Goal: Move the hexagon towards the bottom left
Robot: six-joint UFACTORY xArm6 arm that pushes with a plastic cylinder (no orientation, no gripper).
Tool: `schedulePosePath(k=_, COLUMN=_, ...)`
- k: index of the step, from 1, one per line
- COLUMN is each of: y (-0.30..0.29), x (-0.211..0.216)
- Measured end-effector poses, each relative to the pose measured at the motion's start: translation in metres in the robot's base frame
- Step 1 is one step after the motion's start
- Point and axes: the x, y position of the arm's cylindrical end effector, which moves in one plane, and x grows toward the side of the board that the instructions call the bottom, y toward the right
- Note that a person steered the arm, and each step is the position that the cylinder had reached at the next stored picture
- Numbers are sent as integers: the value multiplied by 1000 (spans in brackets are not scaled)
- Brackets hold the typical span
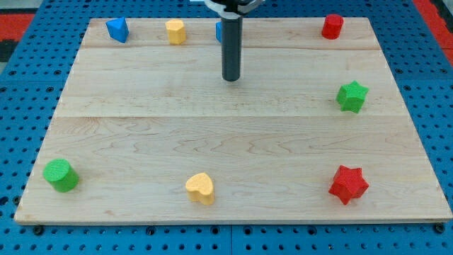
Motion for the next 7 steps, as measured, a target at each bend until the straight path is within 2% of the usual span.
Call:
schedulePosePath(k=5, y=-111, x=0)
schedulePosePath(k=7, y=-106, x=5)
